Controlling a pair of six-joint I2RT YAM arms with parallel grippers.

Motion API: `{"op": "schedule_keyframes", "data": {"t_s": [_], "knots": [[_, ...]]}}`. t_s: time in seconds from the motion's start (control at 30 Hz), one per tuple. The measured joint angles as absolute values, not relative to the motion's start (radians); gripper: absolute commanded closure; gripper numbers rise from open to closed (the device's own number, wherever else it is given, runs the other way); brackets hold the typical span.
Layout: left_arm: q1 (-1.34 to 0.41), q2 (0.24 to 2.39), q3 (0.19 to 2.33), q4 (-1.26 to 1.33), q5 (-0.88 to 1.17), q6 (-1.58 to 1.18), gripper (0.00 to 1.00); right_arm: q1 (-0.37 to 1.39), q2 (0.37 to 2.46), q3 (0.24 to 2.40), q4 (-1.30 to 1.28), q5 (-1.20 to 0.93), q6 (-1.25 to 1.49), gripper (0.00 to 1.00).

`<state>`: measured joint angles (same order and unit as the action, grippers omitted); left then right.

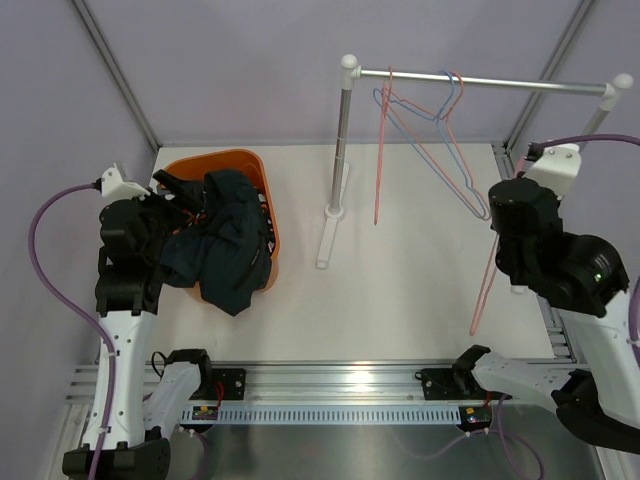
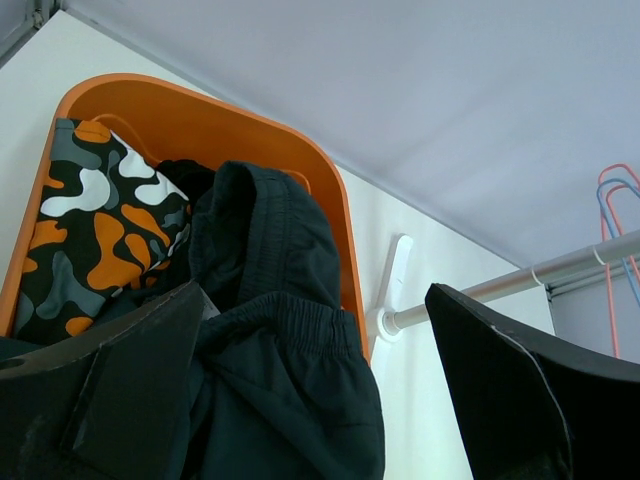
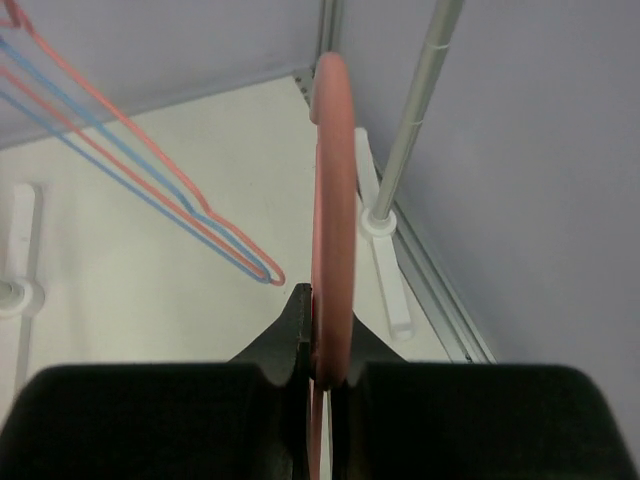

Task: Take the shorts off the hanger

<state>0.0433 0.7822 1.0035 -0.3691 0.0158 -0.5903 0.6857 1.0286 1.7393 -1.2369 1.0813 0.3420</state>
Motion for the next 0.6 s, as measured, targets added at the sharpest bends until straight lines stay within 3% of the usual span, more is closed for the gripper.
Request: {"op": "schedule_keyframes", "data": {"t_s": [0.37, 0.6], "knots": [[0.043, 0.782, 0.968, -0.366, 0.020, -0.568, 0.01, 0.659, 1.074, 1.691, -1.171, 0.703, 0.306, 1.00], [0.043, 0.782, 0.955, -0.365, 0.027, -0.564, 0.01, 0.658, 1.077, 1.747, -1.176, 0.680, 0.299, 1.00]]}}
